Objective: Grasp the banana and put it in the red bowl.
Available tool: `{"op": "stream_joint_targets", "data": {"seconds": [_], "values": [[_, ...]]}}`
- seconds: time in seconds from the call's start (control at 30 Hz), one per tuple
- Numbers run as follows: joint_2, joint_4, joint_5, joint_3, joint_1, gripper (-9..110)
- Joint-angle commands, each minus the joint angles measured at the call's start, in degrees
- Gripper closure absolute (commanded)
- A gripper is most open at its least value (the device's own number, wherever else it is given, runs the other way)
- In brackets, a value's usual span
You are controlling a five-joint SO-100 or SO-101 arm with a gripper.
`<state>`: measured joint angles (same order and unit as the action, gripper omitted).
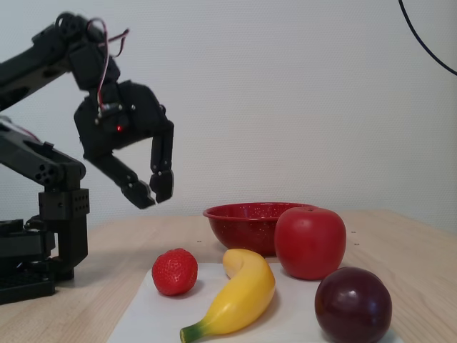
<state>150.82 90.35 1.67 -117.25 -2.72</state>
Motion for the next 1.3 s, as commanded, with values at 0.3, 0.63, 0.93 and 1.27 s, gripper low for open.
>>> {"op": "stream_joint_targets", "data": {"seconds": [0.3,0.63,0.93,1.27], "values": [[-18.5,1.8,9.9,20.7,-7.9,101],[-38.3,5.4,11.4,39.0,-10.6,97],[-53.5,7.1,10.7,52.7,-10.5,72],[-62.0,-3.1,11.3,53.4,-10.6,49]]}}
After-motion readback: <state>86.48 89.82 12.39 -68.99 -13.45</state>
